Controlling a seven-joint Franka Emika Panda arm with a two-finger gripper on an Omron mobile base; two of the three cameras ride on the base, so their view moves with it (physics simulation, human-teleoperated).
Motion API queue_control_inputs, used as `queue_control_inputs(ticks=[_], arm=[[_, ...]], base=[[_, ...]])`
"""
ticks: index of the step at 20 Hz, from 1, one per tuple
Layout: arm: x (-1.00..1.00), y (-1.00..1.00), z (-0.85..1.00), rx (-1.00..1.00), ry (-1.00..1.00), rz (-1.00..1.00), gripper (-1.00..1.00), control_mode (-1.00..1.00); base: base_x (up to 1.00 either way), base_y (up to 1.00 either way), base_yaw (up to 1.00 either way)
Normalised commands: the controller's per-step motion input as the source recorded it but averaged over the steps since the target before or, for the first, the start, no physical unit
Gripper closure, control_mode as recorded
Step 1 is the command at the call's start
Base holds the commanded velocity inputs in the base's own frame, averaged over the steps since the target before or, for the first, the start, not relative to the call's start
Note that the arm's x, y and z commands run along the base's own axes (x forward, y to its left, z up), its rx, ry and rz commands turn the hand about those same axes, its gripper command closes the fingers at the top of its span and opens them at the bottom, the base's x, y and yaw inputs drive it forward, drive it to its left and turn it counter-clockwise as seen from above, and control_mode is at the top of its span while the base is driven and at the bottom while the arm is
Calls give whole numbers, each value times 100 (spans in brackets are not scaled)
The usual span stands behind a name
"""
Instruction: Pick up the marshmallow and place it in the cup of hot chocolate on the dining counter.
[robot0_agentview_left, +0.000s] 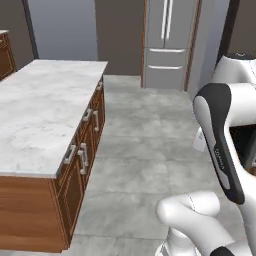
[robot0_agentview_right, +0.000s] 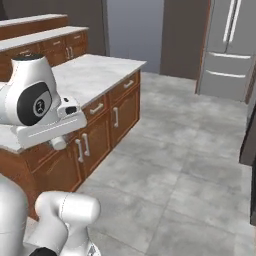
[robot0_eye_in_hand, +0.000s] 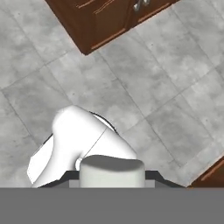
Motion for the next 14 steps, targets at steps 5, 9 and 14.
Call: queue_control_inputs(ticks=[5, 9, 14], arm=[[0, 0, 0, 0, 0, 0, 100, 100], [0, 0, 0, 0, 0, 0, 100, 100], [0, 0, 0, 0, 0, 0, 100, 100]], base=[[6, 0, 67], [5, 0, 62], [-12, 0, 58]])
